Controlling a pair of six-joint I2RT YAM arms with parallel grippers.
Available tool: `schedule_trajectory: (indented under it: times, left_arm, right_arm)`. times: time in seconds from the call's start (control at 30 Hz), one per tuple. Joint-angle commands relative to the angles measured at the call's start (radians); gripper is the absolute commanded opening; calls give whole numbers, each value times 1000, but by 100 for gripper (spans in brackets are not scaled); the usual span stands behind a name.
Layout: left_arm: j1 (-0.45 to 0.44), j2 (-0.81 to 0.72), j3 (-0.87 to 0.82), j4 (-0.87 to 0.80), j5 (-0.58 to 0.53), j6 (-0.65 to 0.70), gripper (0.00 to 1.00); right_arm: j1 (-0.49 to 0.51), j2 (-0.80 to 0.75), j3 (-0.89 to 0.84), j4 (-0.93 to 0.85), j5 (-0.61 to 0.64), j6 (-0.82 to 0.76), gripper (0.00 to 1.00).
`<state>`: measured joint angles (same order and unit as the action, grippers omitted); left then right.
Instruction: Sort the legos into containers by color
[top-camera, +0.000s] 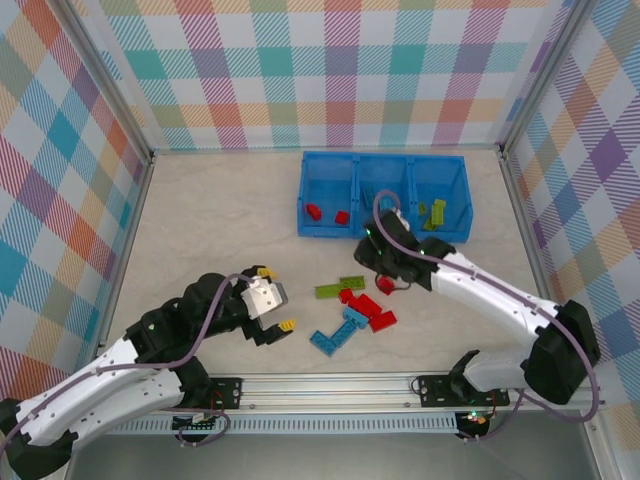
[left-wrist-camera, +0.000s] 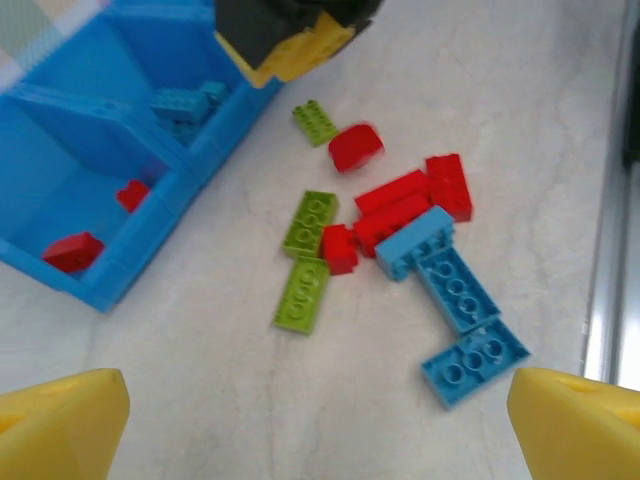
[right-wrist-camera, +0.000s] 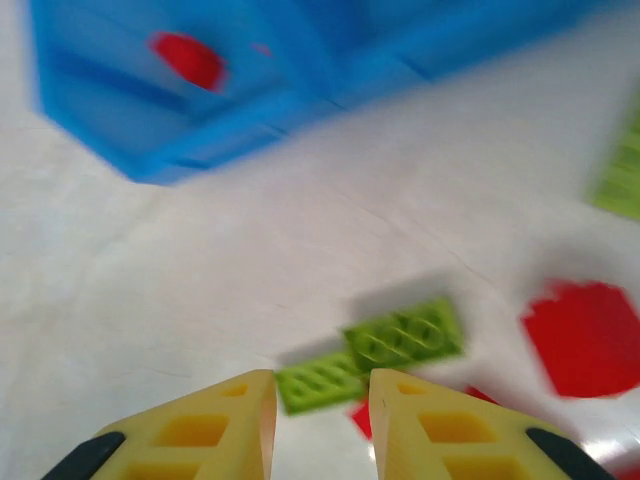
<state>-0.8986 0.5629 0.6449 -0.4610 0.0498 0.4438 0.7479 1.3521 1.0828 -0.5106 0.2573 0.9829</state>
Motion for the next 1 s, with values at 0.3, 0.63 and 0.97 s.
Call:
schedule_trajectory:
  times: [0.3,0.63,0.97]
  left_arm:
    - [26,-81,-33,55,-77,-4,100]
    - [26,-9,-5,38,46,-13,100]
    - [26,25,-8,-51,342,120,100]
  right_arm:
    - [-15,316,224,26,83,-311,51]
    - [-193,-165,-298,-24,-35,-405,89]
    - [-268,-35,-379,29,-114,-264,96]
